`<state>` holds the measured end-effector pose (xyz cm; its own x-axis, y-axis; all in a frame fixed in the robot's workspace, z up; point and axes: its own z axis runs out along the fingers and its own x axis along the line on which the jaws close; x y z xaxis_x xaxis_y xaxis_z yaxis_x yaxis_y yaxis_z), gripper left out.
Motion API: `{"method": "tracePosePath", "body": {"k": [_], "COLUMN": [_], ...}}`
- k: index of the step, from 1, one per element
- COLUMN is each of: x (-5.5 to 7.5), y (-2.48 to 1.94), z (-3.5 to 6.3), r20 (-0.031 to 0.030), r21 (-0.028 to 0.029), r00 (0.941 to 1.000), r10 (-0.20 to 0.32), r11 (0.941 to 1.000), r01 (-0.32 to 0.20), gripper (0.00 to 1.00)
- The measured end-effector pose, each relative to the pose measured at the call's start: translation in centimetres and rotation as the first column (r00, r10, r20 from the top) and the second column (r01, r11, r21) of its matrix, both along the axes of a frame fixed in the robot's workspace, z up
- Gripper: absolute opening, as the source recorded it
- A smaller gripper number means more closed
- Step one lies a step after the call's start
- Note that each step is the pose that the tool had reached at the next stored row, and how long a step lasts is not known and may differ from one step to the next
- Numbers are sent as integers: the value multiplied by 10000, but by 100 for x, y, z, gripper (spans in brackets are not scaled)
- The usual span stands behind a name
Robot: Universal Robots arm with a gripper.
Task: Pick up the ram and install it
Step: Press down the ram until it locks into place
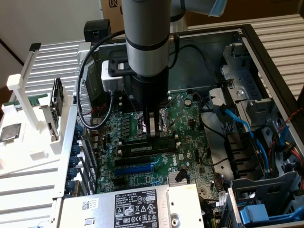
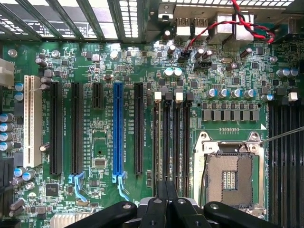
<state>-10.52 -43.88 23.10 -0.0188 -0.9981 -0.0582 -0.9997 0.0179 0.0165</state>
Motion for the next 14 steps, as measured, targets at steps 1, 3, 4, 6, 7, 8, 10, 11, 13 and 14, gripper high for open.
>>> {"method": "tracePosePath", "body": {"k": [1, 3, 4, 6, 7, 8, 10, 11, 13, 14], "x": [-2, -5, -6, -6, -6, -6, -6, -6, -6, -6], "y": [-2, -7, -9, -12, -12, -13, -13, -16, -18, -18], "z": [0, 1, 0, 1, 1, 1, 1, 1, 1, 1], "r20": [0, -1, -1, -1, -2, -2, -1, -2, -2, -2], "r21": [4, 10, 14, 20, 22, 24, 34, 40, 50, 53], "r00": [10000, 10000, 10000, 10000, 10000, 10000, 10000, 10000, 10000, 10000], "r10": [-1, -1, -1, -2, -1, 0, -1, 0, -1, -1], "r11": [10000, 10000, 10000, 10000, 10000, 10000, 10000, 10000, 10000, 10000], "r01": [1, 1, 1, 2, 1, 0, 1, 0, 1, 1], "gripper": [11, 11, 11, 11, 11, 11, 11, 11, 11, 11]}}
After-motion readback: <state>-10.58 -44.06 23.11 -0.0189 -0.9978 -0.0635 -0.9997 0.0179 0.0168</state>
